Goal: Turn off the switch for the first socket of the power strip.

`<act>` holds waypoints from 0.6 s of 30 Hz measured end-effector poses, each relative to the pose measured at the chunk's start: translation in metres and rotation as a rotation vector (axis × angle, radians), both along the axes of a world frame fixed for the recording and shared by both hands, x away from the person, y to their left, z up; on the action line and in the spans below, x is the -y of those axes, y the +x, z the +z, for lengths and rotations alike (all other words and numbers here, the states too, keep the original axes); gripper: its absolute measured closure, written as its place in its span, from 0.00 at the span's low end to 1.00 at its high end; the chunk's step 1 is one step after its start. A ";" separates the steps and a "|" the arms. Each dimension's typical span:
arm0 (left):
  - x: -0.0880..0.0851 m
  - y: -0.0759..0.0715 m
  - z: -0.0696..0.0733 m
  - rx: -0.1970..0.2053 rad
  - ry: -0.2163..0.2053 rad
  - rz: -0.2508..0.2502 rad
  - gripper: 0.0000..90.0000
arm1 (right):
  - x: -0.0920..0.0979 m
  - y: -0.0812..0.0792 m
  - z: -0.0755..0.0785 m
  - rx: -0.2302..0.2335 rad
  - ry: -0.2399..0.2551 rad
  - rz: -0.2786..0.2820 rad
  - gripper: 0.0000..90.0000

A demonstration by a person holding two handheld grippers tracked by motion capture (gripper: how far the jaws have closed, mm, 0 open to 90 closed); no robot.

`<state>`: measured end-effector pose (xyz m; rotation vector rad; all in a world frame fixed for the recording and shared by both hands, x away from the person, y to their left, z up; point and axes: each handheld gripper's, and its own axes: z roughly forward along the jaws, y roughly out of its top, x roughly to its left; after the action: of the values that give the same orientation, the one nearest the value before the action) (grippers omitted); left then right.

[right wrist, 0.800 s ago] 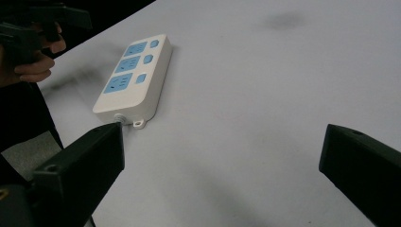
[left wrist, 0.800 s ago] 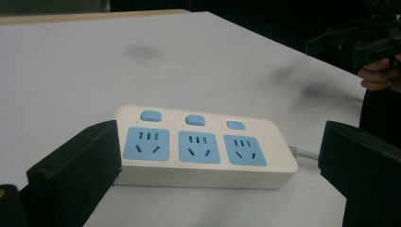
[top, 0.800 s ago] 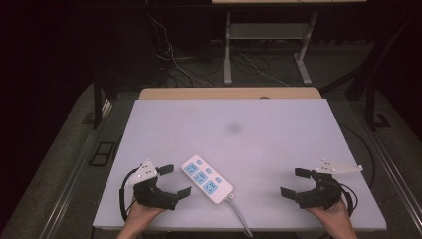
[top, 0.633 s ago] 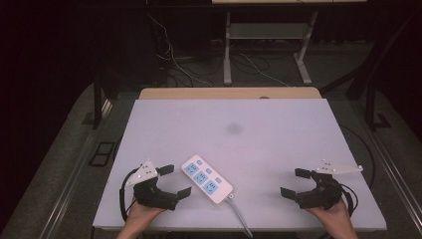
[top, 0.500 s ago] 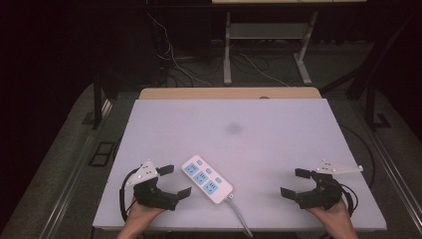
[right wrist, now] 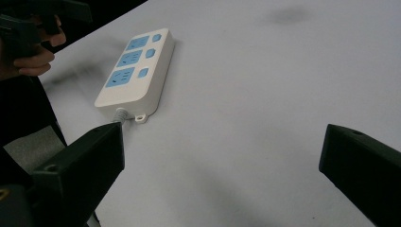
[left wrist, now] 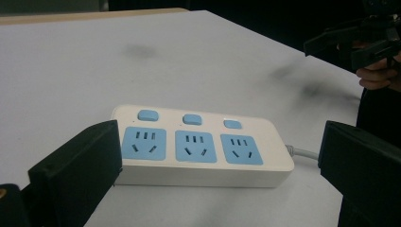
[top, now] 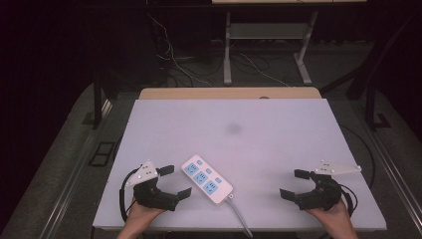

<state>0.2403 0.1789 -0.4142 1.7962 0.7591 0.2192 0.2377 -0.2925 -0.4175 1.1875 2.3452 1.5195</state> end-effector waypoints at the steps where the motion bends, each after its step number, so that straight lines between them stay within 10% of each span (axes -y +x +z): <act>1: 0.000 0.000 0.000 0.000 0.002 -0.002 0.00 | 0.000 0.000 0.000 0.000 0.000 0.001 0.01; 18: 0.011 0.002 0.008 -0.015 0.051 -0.030 0.00 | 0.003 0.000 0.000 -0.007 0.000 0.007 0.01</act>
<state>0.2423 0.1678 -0.4060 1.8579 0.7433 0.2071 0.2375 -0.2953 -0.4180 1.1876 2.3562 1.5207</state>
